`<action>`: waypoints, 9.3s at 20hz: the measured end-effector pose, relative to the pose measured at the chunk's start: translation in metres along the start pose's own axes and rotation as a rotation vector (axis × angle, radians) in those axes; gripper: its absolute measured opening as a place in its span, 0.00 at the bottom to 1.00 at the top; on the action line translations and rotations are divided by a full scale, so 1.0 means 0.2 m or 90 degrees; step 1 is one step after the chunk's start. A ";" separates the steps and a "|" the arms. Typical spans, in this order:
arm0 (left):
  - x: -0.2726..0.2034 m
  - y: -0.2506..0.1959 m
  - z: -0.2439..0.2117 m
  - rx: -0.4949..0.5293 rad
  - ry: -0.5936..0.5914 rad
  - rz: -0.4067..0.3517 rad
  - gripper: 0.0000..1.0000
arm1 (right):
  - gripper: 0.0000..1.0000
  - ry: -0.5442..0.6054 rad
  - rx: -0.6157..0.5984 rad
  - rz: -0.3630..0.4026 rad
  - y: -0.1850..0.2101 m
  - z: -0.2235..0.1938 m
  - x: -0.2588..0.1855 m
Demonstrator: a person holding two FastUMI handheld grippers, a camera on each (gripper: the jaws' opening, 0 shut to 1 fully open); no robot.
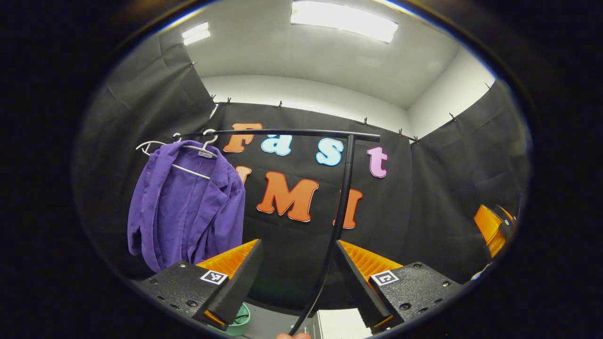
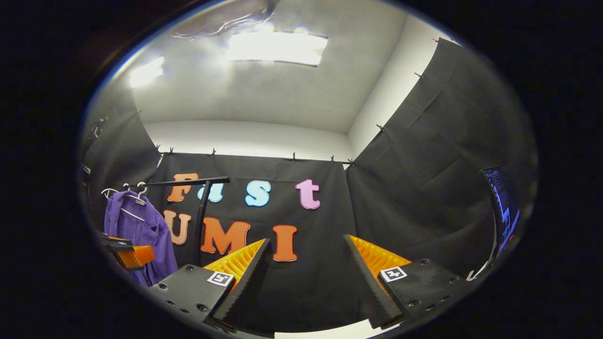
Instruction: Grasp the clothes on the hanger with both hands and then place them into the laundry hamper below.
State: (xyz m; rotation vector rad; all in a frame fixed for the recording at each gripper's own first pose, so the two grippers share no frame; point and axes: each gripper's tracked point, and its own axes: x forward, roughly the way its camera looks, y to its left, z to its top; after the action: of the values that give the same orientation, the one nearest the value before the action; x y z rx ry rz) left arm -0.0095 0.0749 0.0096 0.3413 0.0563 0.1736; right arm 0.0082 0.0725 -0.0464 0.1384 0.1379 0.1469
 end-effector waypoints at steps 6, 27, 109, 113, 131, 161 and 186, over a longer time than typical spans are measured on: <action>0.00 0.04 0.02 0.007 0.002 0.006 0.95 | 0.89 0.073 -0.021 0.009 0.02 -0.14 0.00; 0.05 2.08 0.43 -0.028 -0.031 0.247 0.95 | 0.97 0.142 0.130 0.249 2.28 -0.08 0.19; 1.06 3.36 0.33 0.028 0.003 0.522 0.01 | 0.11 0.150 0.139 0.158 2.70 -1.23 1.78; 1.02 3.34 0.19 0.046 0.046 0.517 0.01 | 0.07 0.156 0.131 0.153 2.70 -1.30 1.78; 0.78 3.07 0.07 0.141 0.112 0.450 0.00 | 0.11 0.227 0.092 0.184 2.47 -1.38 1.38; 0.74 2.13 -1.39 -0.092 0.574 0.216 0.06 | 0.12 0.827 0.042 0.502 2.93 -2.33 -0.05; 0.67 2.12 -1.40 -0.091 0.651 0.252 0.96 | 1.00 0.879 0.034 0.512 2.92 -2.45 -0.19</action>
State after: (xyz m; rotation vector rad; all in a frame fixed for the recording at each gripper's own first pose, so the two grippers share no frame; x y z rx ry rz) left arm 0.0303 0.5842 -0.1133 0.0878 0.9872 0.7289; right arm -0.1808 0.7006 -0.4353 0.1181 1.4696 1.0343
